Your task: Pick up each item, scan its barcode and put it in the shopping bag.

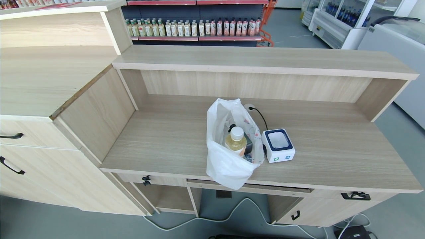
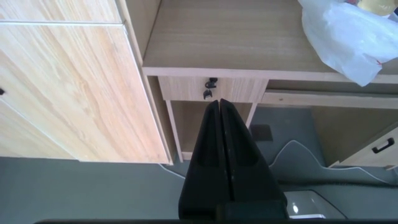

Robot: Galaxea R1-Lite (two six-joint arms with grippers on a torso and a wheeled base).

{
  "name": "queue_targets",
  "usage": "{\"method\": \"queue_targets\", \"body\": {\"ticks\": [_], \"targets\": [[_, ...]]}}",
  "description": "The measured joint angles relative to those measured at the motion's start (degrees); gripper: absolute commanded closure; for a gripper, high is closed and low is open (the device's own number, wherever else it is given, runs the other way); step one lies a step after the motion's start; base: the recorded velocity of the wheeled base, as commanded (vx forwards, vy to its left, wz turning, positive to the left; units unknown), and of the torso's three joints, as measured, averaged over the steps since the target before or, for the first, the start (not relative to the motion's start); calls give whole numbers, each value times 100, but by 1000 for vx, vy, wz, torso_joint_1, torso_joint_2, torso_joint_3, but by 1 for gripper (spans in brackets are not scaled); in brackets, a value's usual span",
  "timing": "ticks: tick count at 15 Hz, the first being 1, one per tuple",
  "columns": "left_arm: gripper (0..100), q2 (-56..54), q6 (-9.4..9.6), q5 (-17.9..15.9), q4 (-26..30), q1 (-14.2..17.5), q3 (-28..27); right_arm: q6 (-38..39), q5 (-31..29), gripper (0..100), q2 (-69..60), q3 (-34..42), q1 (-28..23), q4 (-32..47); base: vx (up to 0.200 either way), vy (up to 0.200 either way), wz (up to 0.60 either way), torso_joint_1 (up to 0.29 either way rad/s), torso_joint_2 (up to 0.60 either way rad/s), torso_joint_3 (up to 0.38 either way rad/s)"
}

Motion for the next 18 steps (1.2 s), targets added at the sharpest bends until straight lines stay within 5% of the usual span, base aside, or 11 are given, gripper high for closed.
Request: {"method": "queue_targets", "body": {"ticks": [7, 18], "targets": [[100, 0, -1, 0, 0, 0, 0, 13, 730, 0, -1630, 566, 299, 249, 0, 0, 0, 0, 0, 0], [100, 0, -1, 0, 0, 0, 0, 44, 739, 0, -1852, 573, 282, 246, 0, 0, 0, 0, 0, 0]]}}
